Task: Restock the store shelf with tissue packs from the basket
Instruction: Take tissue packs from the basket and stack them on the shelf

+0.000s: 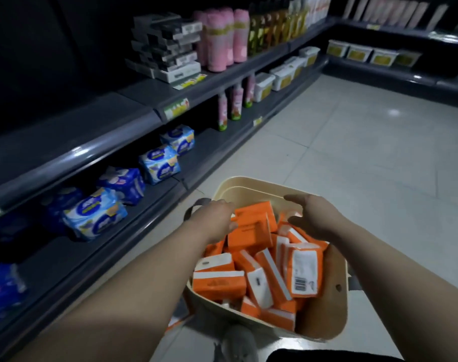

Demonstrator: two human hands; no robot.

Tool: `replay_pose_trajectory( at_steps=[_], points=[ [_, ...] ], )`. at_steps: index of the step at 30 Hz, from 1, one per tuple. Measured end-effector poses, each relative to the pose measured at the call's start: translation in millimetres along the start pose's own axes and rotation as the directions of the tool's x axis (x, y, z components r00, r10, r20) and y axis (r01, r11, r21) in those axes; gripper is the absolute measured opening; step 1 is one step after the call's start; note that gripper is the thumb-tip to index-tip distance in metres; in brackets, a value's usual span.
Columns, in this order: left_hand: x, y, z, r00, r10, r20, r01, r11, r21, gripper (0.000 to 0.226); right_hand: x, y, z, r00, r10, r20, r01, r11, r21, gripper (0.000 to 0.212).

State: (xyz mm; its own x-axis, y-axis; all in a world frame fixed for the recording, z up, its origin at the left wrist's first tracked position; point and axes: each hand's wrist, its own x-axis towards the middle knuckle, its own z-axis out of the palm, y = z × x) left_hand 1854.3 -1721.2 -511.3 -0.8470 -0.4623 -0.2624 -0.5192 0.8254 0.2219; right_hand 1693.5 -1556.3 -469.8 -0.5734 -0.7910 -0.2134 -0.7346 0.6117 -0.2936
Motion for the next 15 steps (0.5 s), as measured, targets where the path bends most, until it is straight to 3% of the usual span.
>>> replay_pose_trajectory(
  at_steps=[4,10,15],
  points=[
    [41,13,25,0.993,-0.035,0.112,0.04,0.998,-0.042,0.051,8,25,12,0.999,0.053,0.01,-0.053,0.998,0.023,0.051],
    [74,18,52,0.946,-0.1,0.307,0.114,0.993,-0.028,0.077,12,49,16,0.994,0.107,-0.017,-0.106,0.992,0.07,0.047],
    [73,17,51,0.951,-0.138,0.276,0.119,0.989,0.085,0.093,15,56,23,0.987,0.164,0.0,-0.162,0.975,0.155,0.045]
  ],
)
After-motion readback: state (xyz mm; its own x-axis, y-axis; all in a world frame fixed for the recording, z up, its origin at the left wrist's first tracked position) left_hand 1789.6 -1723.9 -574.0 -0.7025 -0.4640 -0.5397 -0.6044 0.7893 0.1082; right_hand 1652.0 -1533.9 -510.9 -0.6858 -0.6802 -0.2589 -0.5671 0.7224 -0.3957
